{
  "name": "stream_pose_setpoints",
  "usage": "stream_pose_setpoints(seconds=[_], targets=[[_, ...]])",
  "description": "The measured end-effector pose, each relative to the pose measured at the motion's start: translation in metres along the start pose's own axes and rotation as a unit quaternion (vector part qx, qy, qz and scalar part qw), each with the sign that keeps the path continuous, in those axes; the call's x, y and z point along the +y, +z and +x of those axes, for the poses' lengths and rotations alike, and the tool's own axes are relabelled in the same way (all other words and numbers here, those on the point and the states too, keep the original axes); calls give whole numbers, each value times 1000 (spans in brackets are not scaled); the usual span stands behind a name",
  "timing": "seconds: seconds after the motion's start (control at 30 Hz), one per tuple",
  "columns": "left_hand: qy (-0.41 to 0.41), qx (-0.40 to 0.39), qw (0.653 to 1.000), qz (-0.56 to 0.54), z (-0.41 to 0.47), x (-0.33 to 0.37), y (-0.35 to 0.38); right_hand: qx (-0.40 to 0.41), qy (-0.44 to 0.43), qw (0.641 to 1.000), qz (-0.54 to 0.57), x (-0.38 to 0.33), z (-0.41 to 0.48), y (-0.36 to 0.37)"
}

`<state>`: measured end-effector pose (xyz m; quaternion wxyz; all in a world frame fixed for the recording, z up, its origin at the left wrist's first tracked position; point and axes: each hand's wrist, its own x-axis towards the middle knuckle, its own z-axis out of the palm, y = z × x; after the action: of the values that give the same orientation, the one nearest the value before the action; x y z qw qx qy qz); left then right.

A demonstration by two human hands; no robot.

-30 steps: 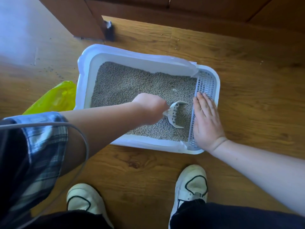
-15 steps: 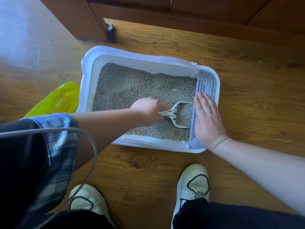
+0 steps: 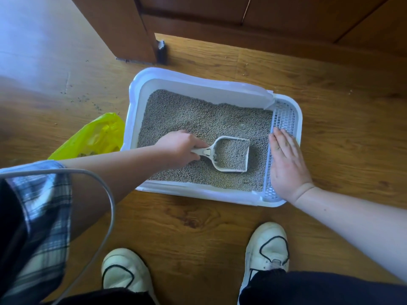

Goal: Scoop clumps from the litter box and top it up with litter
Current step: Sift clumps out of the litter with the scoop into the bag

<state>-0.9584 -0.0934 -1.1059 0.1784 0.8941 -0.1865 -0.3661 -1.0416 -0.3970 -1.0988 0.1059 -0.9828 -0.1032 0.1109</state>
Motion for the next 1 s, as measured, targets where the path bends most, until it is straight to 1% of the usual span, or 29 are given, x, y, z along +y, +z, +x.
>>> stream_pose_setpoints(seconds=[0.17,0.23,0.3,0.4,0.53,0.6,0.73,0.83,0.9,1.0], targets=[[3,22,999,-22,-6,-4,-8,-7,3,1000,-6,-1,0,-1],[20,42,999,-6,-9,-4,-14,-6,4,1000,-6,-1,0,-1],[20,59,998,11,-10,-6,-18,-3,3,1000,-5,-2,-1,-1],[33,70,993,84,-12,-8,-21,-4,5,1000,-5,-2,0,-1],[51,52,976,203,-15,-1,-38,-6,2,1000,0,1,-1,1],[47,38,971,230,-18,16,-47,-8,1,1000,2,2,-1,2],[38,-13,962,269,-22,67,-45,-4,-3,1000,17,2,-1,2],[26,-54,957,284,-17,95,-40,1,5,998,60,5,-1,1],[19,-59,957,284,-13,107,-37,5,23,992,121,7,-1,-3],[23,-44,957,284,-5,118,-35,15,96,967,237,7,0,-13]])
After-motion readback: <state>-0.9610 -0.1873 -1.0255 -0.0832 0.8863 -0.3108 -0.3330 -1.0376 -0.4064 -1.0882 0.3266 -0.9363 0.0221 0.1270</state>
